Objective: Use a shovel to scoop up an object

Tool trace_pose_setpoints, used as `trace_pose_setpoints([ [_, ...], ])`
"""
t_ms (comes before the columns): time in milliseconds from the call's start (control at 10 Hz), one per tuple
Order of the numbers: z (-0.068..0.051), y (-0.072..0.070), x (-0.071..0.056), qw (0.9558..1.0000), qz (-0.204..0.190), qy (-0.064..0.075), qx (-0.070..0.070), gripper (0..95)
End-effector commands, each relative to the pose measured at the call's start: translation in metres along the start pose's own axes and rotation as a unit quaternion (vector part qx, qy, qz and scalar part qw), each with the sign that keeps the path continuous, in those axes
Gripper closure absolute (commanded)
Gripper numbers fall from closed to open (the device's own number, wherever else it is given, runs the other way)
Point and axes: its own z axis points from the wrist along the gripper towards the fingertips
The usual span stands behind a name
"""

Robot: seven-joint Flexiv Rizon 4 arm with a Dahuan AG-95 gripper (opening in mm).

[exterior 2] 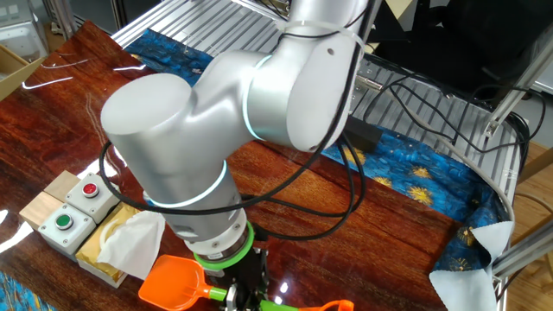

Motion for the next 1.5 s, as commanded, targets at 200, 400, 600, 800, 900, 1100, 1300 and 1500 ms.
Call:
trace_pose_setpoints([
  [200,-0.001,0.0,-0.001,0.9998,0.014,0.01,0.002,95.0],
  [400,-0.003,0.0,-0.003,0.9998,0.016,0.008,0.002,95.0],
  [600,-0.005,0.0,-0.006,0.9998,0.016,0.01,0.002,95.0],
  [800,-0.007,0.0,-0.009,0.9997,0.021,0.014,0.0,95.0],
  [900,-0.008,-0.001,-0.012,0.9994,0.026,0.021,-0.001,95.0],
  [1100,-0.01,-0.001,-0.015,0.9991,0.029,0.031,-0.003,95.0],
  [1300,-0.013,-0.002,-0.017,0.9988,0.032,0.037,-0.005,95.0],
  [1500,-0.016,-0.002,-0.016,0.9987,0.031,0.039,-0.006,95.0],
])
